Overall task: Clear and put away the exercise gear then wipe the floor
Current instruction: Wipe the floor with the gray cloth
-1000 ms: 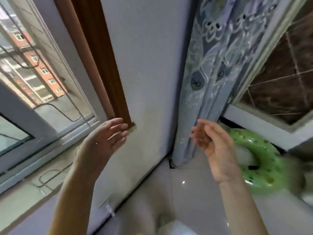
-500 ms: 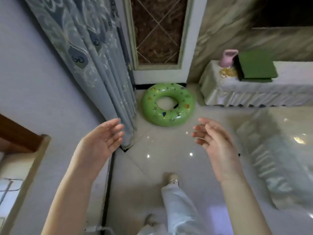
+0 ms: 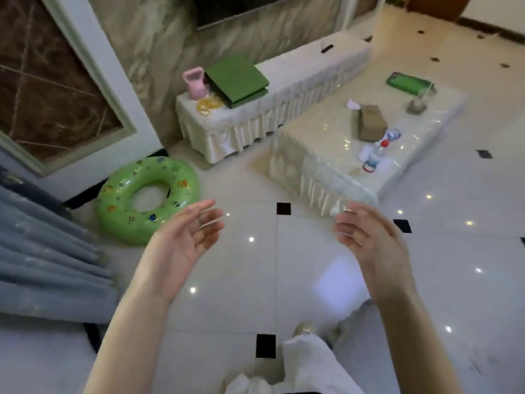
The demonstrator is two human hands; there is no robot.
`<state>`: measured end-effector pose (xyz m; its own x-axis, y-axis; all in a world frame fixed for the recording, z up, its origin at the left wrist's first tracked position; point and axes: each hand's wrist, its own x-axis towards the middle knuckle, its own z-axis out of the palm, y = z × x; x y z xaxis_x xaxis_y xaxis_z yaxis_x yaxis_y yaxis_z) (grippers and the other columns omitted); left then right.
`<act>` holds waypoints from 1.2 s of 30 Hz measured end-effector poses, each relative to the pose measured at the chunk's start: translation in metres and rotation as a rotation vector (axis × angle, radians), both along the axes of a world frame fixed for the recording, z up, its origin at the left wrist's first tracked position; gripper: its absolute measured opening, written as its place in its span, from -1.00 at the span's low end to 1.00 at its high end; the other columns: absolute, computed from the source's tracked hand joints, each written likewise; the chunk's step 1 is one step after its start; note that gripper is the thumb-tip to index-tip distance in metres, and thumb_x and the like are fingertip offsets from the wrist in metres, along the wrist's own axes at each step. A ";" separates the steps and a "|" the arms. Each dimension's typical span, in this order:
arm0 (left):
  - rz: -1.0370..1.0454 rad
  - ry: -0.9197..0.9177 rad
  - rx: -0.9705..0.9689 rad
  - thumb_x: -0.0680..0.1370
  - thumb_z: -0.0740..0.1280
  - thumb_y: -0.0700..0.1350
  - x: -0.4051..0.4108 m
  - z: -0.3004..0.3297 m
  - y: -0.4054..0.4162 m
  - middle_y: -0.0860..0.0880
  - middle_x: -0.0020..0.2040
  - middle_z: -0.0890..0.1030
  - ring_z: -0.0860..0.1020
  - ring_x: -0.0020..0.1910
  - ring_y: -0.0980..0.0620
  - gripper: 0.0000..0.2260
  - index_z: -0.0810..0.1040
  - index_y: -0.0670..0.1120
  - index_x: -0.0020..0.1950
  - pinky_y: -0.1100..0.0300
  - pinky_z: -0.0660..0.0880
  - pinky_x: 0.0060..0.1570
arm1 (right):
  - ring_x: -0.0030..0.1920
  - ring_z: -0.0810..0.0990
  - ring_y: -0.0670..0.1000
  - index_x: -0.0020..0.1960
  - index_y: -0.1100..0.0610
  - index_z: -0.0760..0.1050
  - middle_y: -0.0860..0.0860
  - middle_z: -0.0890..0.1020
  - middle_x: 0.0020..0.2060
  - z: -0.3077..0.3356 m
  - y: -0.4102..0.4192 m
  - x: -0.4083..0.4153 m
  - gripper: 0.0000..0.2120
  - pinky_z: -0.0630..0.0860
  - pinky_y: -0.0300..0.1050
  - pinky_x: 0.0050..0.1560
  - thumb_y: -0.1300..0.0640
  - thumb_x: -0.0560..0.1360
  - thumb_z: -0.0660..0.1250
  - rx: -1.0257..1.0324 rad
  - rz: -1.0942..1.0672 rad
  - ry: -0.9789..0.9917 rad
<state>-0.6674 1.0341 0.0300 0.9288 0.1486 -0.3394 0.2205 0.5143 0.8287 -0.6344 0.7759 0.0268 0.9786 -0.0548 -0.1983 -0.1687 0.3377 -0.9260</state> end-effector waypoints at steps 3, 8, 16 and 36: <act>-0.111 0.016 -0.015 -0.08 0.63 0.10 0.043 -0.004 -0.050 -0.07 -0.14 0.67 0.64 -0.20 0.06 -0.31 0.62 -0.12 -0.01 0.29 0.58 -0.20 | -0.27 0.60 -0.03 -0.09 0.11 0.60 0.00 0.64 -0.30 0.000 -0.056 0.012 -0.79 0.50 -0.30 -0.26 0.23 0.55 0.19 -0.040 -0.132 0.022; -0.257 0.057 -0.030 0.35 0.31 -0.07 0.111 -0.008 -0.142 -0.05 -0.15 0.64 0.62 -0.24 0.09 -0.71 0.55 -0.13 0.03 0.31 0.55 -0.23 | -0.31 0.60 -0.05 -0.06 0.14 0.57 -0.02 0.63 -0.33 -0.003 -0.139 0.036 -0.79 0.49 -0.30 -0.30 0.27 0.56 0.16 -0.067 -0.288 0.045; -0.406 0.087 -0.039 0.41 0.24 -0.12 0.188 -0.011 -0.247 -0.04 -0.21 0.65 0.62 -0.26 0.07 -0.77 0.70 -0.07 -0.25 0.29 0.56 -0.23 | -0.30 0.60 -0.05 -0.03 0.15 0.56 -0.02 0.64 -0.32 -0.013 -0.218 0.068 -0.80 0.51 -0.28 -0.28 0.28 0.57 0.16 -0.070 -0.415 0.085; -0.864 0.050 0.108 0.41 0.26 -0.09 0.452 -0.031 -0.453 -0.06 -0.11 0.63 0.63 -0.18 0.06 -0.71 0.55 -0.16 0.07 0.27 0.57 -0.18 | -0.29 0.60 -0.04 -0.03 0.15 0.55 0.00 0.65 -0.29 -0.039 -0.369 0.250 -0.81 0.50 -0.27 -0.27 0.23 0.57 0.16 0.032 -0.827 0.135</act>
<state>-0.2151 0.5815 -0.0013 0.7153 -0.5675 -0.4077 0.5346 0.0688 0.8423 -0.3840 0.4070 -0.0121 0.5933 -0.7368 -0.3242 0.0363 0.4269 -0.9036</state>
